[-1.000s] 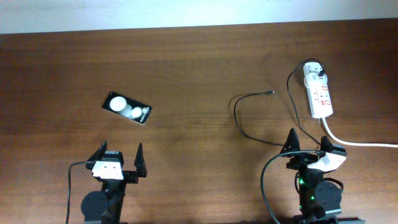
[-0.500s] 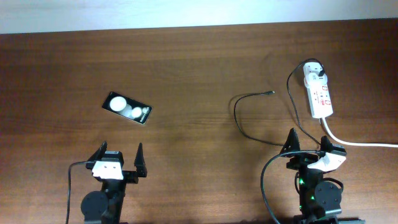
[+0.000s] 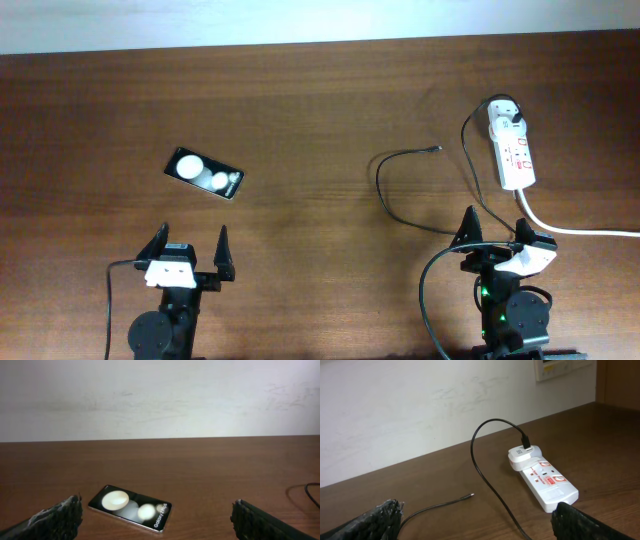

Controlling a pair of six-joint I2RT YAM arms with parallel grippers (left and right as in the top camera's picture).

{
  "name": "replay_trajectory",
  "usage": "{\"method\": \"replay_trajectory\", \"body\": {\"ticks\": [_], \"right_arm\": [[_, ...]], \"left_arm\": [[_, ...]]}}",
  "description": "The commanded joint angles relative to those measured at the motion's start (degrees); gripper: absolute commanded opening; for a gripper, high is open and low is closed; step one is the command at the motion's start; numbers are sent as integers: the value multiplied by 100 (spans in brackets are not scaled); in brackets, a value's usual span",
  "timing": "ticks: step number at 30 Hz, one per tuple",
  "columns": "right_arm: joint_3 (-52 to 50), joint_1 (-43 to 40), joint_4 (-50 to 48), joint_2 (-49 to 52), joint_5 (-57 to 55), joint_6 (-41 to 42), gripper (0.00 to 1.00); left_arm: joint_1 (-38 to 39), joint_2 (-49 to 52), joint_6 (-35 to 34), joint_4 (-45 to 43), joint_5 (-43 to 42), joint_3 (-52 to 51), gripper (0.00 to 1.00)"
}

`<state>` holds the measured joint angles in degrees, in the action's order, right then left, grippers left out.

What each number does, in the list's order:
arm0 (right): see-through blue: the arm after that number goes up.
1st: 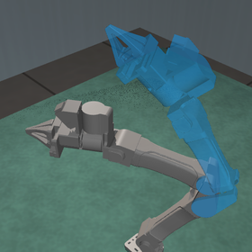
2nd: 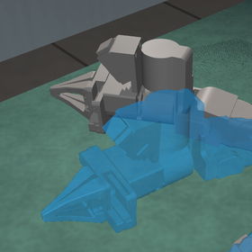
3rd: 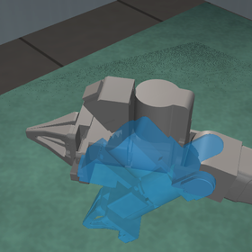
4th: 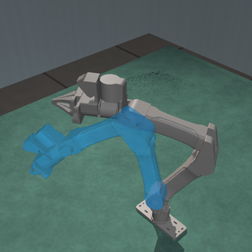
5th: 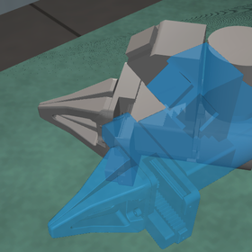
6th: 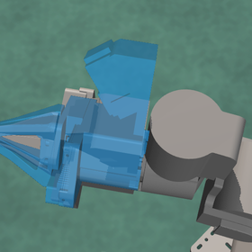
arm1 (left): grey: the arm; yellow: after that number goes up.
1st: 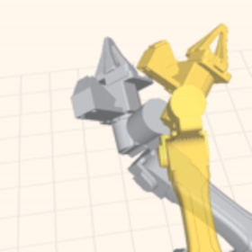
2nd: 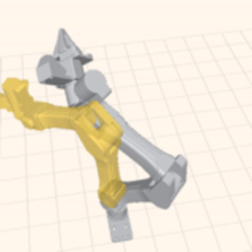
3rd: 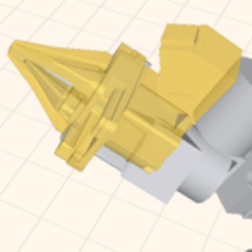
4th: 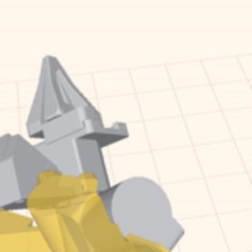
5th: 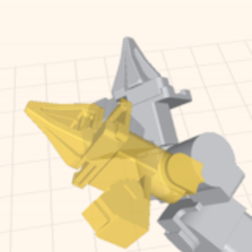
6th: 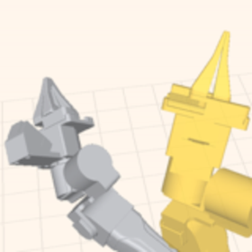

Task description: Plug charger to phone and switch on socket

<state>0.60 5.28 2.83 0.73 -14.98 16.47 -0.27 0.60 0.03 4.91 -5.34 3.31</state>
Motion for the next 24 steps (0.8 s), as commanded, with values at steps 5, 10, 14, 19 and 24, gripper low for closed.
{"method": "replay_trajectory", "body": {"ticks": [5,10,14,19,24], "right_arm": [[-28,-44,42,-44,15,-17,99],[-28,-44,42,-44,15,-15,99],[-28,-44,42,-44,15,-17,99],[-28,-44,42,-44,15,-15,99],[-28,-44,42,-42,15,-17,99]], "left_arm": [[11,13,90,-13,63,-59,99],[11,13,90,-17,63,-59,99],[13,13,85,-13,61,-31,99],[13,13,85,511,61,444,99],[13,17,85,1255,17,1082,99]]}}
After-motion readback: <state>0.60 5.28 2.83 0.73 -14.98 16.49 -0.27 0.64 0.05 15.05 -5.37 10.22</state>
